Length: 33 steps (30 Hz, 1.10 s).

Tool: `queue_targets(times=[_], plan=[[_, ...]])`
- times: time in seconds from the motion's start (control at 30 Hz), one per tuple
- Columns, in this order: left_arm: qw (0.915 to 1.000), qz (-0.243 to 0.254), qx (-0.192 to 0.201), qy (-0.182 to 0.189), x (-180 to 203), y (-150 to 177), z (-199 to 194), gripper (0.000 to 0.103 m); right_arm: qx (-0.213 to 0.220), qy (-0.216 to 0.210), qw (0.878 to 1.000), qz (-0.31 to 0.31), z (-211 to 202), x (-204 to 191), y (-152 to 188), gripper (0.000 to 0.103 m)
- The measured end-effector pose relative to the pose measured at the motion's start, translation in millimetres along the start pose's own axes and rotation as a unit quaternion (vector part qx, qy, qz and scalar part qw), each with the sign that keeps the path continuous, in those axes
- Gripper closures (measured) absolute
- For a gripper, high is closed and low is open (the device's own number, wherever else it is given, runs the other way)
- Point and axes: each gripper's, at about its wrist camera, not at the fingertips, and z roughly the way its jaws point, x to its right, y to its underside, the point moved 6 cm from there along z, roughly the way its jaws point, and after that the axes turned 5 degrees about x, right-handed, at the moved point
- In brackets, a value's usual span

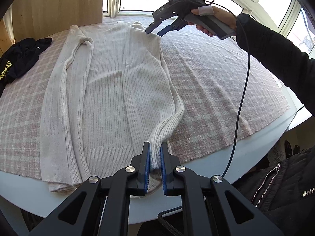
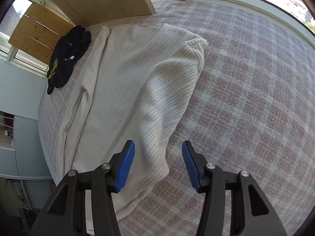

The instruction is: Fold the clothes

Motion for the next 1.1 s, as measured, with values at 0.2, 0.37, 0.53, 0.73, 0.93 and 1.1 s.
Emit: queue_targets(times=[0.2,0.37,0.53,0.73,0.93,1.1], plan=[[0.9999,0.0,0.002,0.01,-1,1,3,0.094,-0.015,0.029,0.999,-0.012,20,-6,15,0.055],[0.9998,0.005,0.003,0.017,0,3,2,0.094,-0.028,0.051,0.998,-0.004,20,-4,16,0.055],[0.9997,0.009,0.004,0.022,0,4,2,0.094,-0.016,0.101,0.994,-0.041,22,-8,15,0.055],[0.9995,0.015,0.004,0.027,0,4,3,0.094,-0.032,0.114,0.991,-0.06,38,-19,20,0.055],[0.9994,0.016,0.005,0.03,-2,5,4,0.094,-0.024,0.09,0.995,-0.036,39,-24,13,0.087],[0.9989,-0.006,0.018,0.043,-10,4,-1,0.094,-0.022,0.073,0.997,-0.019,38,-28,7,0.088]])
